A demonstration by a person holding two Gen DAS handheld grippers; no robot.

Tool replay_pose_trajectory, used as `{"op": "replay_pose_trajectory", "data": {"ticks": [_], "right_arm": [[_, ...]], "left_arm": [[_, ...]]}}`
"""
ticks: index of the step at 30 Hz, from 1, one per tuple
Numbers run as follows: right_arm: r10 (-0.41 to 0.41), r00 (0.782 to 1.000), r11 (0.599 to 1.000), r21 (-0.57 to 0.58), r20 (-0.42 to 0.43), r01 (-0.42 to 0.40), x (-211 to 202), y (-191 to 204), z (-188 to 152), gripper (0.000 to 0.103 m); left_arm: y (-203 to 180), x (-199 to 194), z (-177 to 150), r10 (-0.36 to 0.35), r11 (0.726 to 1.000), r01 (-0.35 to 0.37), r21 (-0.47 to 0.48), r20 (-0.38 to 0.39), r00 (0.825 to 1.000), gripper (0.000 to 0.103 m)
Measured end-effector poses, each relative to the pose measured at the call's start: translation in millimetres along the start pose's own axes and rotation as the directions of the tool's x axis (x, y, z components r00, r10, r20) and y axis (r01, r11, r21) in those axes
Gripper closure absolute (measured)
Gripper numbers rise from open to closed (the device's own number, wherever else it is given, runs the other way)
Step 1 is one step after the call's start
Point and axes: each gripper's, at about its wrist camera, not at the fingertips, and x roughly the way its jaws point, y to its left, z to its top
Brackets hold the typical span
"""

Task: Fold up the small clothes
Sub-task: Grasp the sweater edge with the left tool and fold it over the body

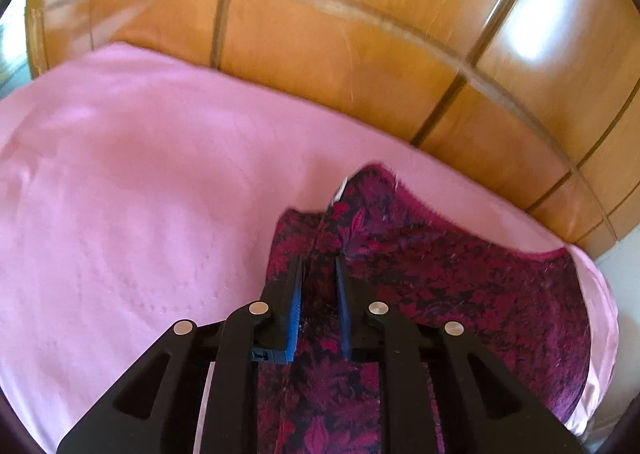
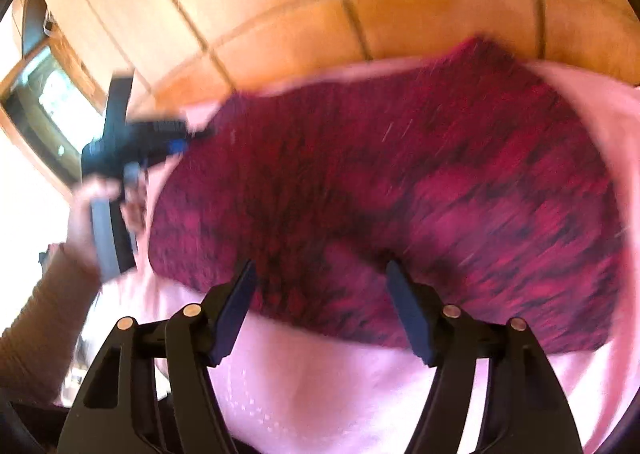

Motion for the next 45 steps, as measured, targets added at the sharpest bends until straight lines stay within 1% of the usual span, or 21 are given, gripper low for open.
{"op": "replay_pose_trajectory", "data": {"ticks": [3,6,7,9,11,12,13,15,18,22,24,26,28,30,31,33,36,39,41,42,45], "right_arm": [[-0.035,0.995,0.998,0.047,0.095,0.03,-25,-23,26,0.036],[-0.08,0.987,0.995,0.064,0.142,0.072,-31,-45,56,0.042],[-0.081,0.986,0.995,0.074,0.145,0.071,-29,-52,65,0.042],[-0.107,0.986,0.99,0.105,0.132,0.093,-17,-68,85,0.043],[-0.142,0.985,0.984,0.118,0.097,0.13,0,-82,98,0.043],[-0.181,0.981,0.977,0.126,0.072,0.171,8,-89,102,0.043],[-0.227,0.973,0.965,0.139,0.031,0.221,19,-99,106,0.045],[-0.225,0.974,0.961,0.163,-0.008,0.224,29,-114,107,0.048],[-0.248,0.968,0.961,0.117,-0.03,0.25,40,-120,107,0.049],[-0.247,0.968,0.961,0.116,-0.039,0.25,49,-123,103,0.048],[-0.227,0.973,0.966,0.116,-0.035,0.23,41,-121,106,0.047],[-0.186,0.982,0.974,0.131,-0.014,0.186,30,-122,108,0.042],[-0.152,0.988,0.978,0.152,0.036,0.145,10,-126,109,0.036],[-0.153,0.986,0.974,0.181,0.068,0.139,-7,-139,107,0.028],[-0.167,0.982,0.968,0.205,0.087,0.146,-15,-146,105,0.024],[-0.163,0.983,0.962,0.235,0.079,0.141,-19,-158,102,0.024],[-0.116,0.993,0.948,0.303,0.029,0.102,-12,-179,89,0.024],[-0.033,0.999,0.937,0.348,-0.016,0.037,-3,-189,74,0.024],[0.003,1.0,0.934,0.357,-0.021,0.004,-1,-187,65,0.023],[0.023,1.0,0.93,0.367,-0.02,-0.014,-2,-187,60,0.023],[0.091,0.995,0.922,0.381,-0.03,-0.073,-8,-190,44,0.023]], "left_arm": [[-5,-19,-3,0.027,1.0,-0.028,0.013,0.063,0.998,0.089],[-14,-41,-10,-0.009,0.998,0.001,0.056,0.138,0.99,0.089],[-16,-45,-13,-0.021,0.997,0.01,0.073,0.142,0.99,0.089],[-27,-47,-22,-0.057,0.991,0.04,0.131,0.124,0.991,0.089],[-36,-39,-32,-0.057,0.982,0.04,0.183,0.087,0.995,0.089],[-38,-34,-34,-0.054,0.98,0.04,0.194,0.066,0.996,0.089],[-40,-25,-37,-0.046,0.978,0.038,0.205,0.034,0.998,0.089],[-41,-6,-46,-0.001,0.974,0.007,0.225,-0.028,1.0,0.089],[-35,7,-46,-0.005,0.979,0.015,0.205,-0.047,0.999,0.089],[-29,10,-42,-0.018,0.987,0.028,0.161,-0.063,0.998,0.089],[-30,3,-41,-0.015,0.987,0.024,0.157,-0.058,0.998,0.089],[-32,-7,-41,-0.008,0.988,0.014,0.156,-0.039,0.999,0.089],[-34,-20,-44,-0.018,0.988,0.019,0.156,-0.011,1.0,0.077],[-36,-35,-48,-0.052,0.989,0.049,0.142,0.022,0.998,0.063],[-36,-43,-51,-0.07,0.989,0.065,0.134,0.033,0.997,0.063],[-41,-54,-59,-0.126,0.983,0.119,0.14,0.042,0.991,0.063],[-55,-64,-74,-0.174,0.968,0.165,0.187,0.032,0.984,0.063],[-71,-62,-88,-0.211,0.95,0.207,0.236,-0.005,0.977,0.063],[-80,-57,-97,-0.209,0.94,0.21,0.27,-0.031,0.977,0.063],[-84,-51,-102,-0.201,0.936,0.21,0.282,-0.061,0.978,0.063],[-86,-33,-108,-0.163,0.939,0.185,0.288,-0.098,0.982,0.063]]}}
